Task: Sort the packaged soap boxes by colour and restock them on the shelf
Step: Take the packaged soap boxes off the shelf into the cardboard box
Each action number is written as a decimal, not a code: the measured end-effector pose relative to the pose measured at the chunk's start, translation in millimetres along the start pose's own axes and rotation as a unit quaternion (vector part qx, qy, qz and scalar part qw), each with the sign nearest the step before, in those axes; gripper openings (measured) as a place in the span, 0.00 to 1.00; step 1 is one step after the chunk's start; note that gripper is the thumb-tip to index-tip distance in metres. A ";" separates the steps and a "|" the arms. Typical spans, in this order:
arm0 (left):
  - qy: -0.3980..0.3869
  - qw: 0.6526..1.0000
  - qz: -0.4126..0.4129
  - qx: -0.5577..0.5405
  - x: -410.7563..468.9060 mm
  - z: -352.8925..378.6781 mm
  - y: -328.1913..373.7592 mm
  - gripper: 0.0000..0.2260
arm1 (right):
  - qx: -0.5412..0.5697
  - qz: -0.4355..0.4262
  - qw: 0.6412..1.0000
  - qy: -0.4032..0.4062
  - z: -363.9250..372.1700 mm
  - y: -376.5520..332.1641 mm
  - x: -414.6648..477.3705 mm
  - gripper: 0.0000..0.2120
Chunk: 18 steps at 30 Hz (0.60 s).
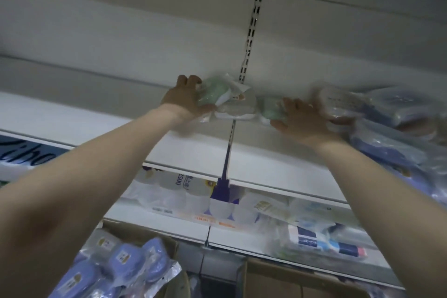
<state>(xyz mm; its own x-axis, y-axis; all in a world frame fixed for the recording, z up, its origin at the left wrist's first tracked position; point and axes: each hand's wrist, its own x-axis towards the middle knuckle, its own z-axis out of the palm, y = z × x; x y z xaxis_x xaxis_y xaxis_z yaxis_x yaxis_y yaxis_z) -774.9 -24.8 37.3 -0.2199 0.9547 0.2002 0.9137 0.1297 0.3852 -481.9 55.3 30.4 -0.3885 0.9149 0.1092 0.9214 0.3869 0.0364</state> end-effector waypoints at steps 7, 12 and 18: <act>-0.038 0.996 -0.042 0.066 -5.8 7.8 -4.7 0.41 | -0.057 0.015 0.998 -0.034 0.3 -8.2 4.8 0.33; 0.001 1.000 -0.025 -0.015 -33.5 6.0 -11.3 0.38 | 0.024 0.057 0.996 -0.065 -5.7 -22.7 -16.5 0.32; 0.078 0.997 0.006 -0.024 -84.8 -13.1 -36.0 0.43 | 0.042 0.111 0.993 -0.019 2.0 -47.3 -48.4 0.33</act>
<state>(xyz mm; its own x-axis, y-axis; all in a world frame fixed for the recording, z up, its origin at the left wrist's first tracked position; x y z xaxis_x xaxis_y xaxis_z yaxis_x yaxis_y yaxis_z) -793.6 -114.0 18.2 -0.2631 0.9027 0.3406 0.9000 0.1025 0.4236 -506.7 -7.0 21.4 -0.1773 0.9818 0.0686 0.9810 0.1819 -0.0671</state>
